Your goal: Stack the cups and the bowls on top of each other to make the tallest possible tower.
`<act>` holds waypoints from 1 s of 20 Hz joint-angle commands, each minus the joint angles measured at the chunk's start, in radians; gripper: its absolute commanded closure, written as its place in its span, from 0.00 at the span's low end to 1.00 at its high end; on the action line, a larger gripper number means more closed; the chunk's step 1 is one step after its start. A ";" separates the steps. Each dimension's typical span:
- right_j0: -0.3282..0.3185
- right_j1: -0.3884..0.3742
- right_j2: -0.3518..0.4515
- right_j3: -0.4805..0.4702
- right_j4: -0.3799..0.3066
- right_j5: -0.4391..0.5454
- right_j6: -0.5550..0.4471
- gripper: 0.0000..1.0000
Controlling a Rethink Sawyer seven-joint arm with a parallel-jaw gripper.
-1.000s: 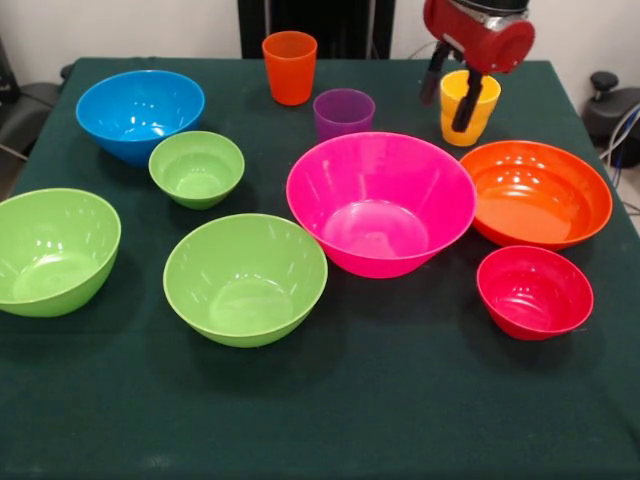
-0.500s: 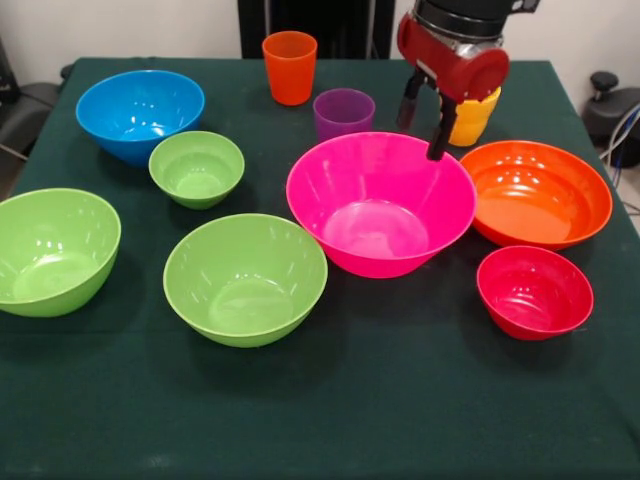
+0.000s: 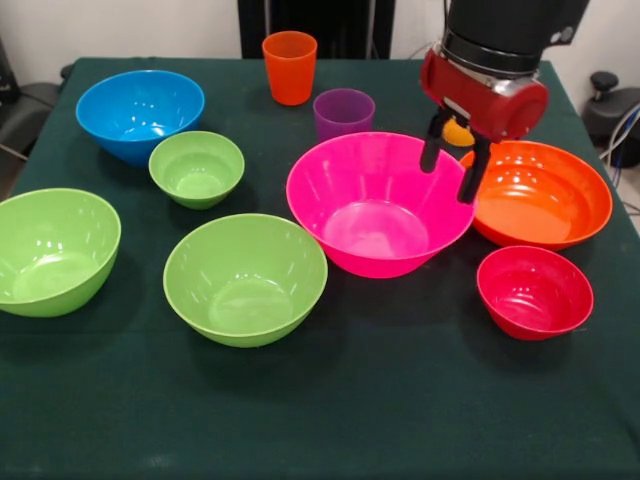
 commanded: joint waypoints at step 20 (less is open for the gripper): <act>0.014 0.162 0.061 -0.294 -0.045 0.207 0.087 0.00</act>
